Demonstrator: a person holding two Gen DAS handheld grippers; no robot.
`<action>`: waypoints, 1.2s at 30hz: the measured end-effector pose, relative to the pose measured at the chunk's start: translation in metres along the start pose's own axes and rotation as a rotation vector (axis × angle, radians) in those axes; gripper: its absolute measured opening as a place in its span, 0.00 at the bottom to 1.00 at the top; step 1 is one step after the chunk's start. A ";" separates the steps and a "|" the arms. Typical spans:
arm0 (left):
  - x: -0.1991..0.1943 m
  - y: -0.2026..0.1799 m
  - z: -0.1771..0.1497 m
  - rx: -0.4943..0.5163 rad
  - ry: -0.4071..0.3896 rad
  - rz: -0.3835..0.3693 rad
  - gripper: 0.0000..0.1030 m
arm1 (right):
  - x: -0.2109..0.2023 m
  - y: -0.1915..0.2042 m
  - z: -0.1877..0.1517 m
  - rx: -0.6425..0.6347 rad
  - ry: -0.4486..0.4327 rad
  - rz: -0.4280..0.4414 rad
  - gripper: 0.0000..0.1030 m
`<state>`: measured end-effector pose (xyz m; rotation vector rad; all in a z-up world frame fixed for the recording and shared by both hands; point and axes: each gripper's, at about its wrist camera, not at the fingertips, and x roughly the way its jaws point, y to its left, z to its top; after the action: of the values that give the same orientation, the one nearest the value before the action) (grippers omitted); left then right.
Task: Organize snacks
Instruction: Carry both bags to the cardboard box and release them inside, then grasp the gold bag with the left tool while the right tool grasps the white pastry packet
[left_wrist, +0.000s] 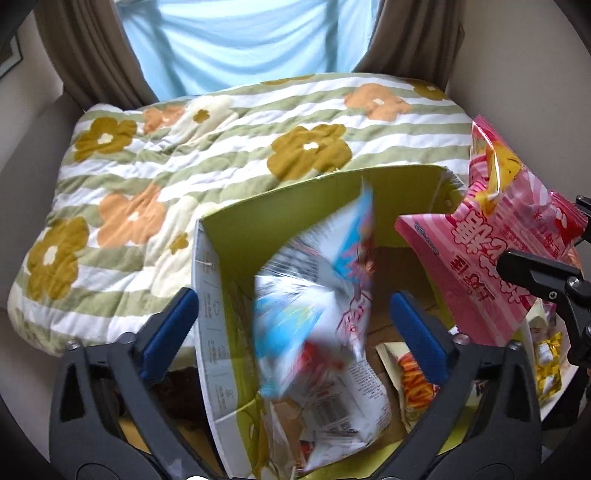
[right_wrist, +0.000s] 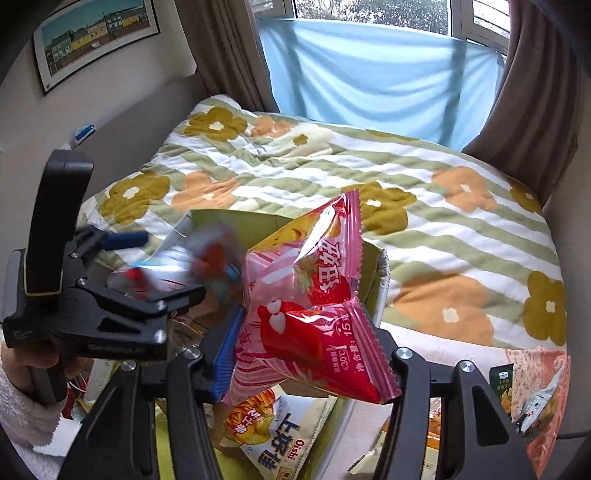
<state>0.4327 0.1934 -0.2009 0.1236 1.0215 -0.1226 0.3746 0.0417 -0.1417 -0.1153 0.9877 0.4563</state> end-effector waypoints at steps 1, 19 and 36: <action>0.002 0.000 0.000 0.000 0.005 -0.008 1.00 | 0.001 -0.001 0.000 0.004 0.006 -0.001 0.51; -0.049 0.022 -0.033 -0.161 -0.034 -0.002 1.00 | 0.006 -0.004 -0.002 0.044 -0.007 0.024 0.84; -0.088 -0.008 -0.060 -0.123 -0.076 -0.028 1.00 | -0.050 0.001 -0.030 0.053 -0.072 -0.083 1.00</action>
<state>0.3355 0.1992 -0.1564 -0.0079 0.9522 -0.0892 0.3277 0.0176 -0.1174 -0.0914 0.9202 0.3558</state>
